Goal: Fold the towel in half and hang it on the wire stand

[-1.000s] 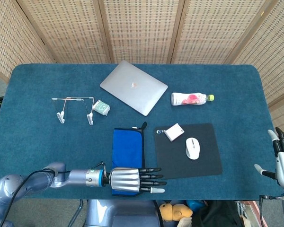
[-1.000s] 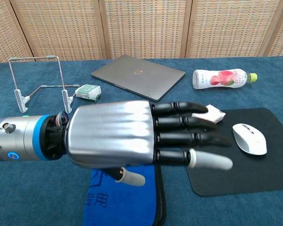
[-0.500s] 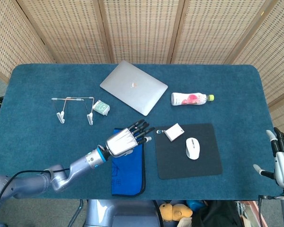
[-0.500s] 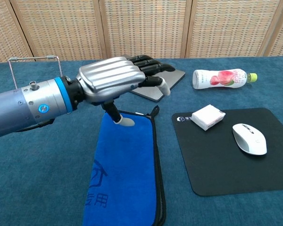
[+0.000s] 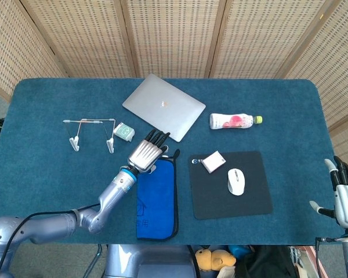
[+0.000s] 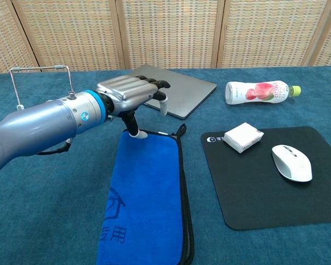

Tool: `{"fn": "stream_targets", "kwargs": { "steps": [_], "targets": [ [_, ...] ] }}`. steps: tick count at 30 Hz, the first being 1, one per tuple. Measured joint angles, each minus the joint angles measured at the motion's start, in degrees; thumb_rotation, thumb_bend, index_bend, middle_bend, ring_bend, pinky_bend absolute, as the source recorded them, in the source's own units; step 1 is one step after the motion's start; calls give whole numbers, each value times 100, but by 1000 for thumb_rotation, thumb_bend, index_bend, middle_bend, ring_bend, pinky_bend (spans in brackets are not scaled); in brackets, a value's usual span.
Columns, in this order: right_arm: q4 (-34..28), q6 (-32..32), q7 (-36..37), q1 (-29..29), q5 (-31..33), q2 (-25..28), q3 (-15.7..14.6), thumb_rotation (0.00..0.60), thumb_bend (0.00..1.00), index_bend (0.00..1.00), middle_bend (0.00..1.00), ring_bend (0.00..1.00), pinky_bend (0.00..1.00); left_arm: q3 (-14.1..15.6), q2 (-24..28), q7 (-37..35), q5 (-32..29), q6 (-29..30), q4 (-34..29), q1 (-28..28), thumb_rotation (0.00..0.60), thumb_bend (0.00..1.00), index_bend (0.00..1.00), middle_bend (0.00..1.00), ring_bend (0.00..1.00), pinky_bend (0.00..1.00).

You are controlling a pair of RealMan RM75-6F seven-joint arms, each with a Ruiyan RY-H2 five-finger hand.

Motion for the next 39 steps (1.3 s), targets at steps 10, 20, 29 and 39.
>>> {"fn": "stream_targets", "kwargs": {
  "steps": [10,20,29,39],
  "targets": [
    [15,-47,6,20,30,-5,-4,600,0,0,0,0,0,-181,-197,572,-886,25,159,-114,600,297,348,0,0,0],
    [31,-81,23,34,70,-5,3,600,0,0,0,0,0,-204,-435,505,-1180,-47,684,-190,600,312,370,0,0,0],
    [52,-104,25,47,120,-12,19,600,0,0,0,0,0,-151,-566,243,-1199,-226,1024,-191,600,316,391,0,0,0],
    [59,-116,7,56,132,-20,17,600,0,0,0,0,0,-96,-584,250,-1334,-313,1097,-162,600,317,421,0,0,0]
  ]
}}
